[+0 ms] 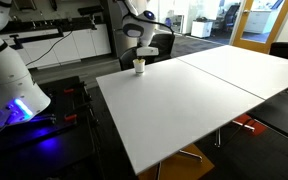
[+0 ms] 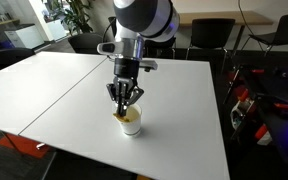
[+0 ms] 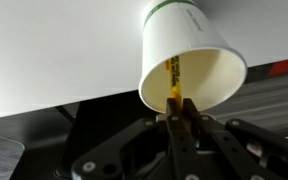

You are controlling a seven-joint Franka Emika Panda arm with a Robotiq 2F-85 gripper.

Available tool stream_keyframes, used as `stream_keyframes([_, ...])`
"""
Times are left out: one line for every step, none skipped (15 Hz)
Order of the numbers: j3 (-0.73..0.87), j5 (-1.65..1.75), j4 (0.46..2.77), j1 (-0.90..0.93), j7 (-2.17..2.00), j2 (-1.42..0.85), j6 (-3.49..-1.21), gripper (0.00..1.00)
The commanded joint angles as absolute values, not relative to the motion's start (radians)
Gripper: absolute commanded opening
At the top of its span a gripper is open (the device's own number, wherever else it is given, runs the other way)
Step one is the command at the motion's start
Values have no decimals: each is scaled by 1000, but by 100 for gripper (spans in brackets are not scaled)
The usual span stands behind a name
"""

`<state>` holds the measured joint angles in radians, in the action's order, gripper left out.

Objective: Remove the object from the white cup and place it on the table

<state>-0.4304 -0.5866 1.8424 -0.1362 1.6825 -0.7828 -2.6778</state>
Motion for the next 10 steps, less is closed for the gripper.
stream_keyframes([-496,-613,1919,-206,1716,-729,-2754,2])
stream_keyframes([-511,-615,1933,-225,1723,-722,-2770,2])
stream_keyframes([-530,-619,1949,-246,1736,-712,-2787,2])
stream_keyframes([-551,-622,1963,-270,1752,-706,-2799,2])
stream_keyframes([-574,-629,1980,-295,1774,-698,-2814,2])
stream_keyframes([-598,-635,1995,-321,1794,-691,-2824,2])
stream_keyframes([-626,-644,2013,-352,1822,-683,-2830,2])
stream_keyframes([-650,-657,2030,-379,1845,-675,-2838,2])
stream_keyframes([-680,-669,2047,-414,1883,-667,-2836,2])
stream_keyframes([-707,-683,2061,-446,1923,-662,-2836,2])
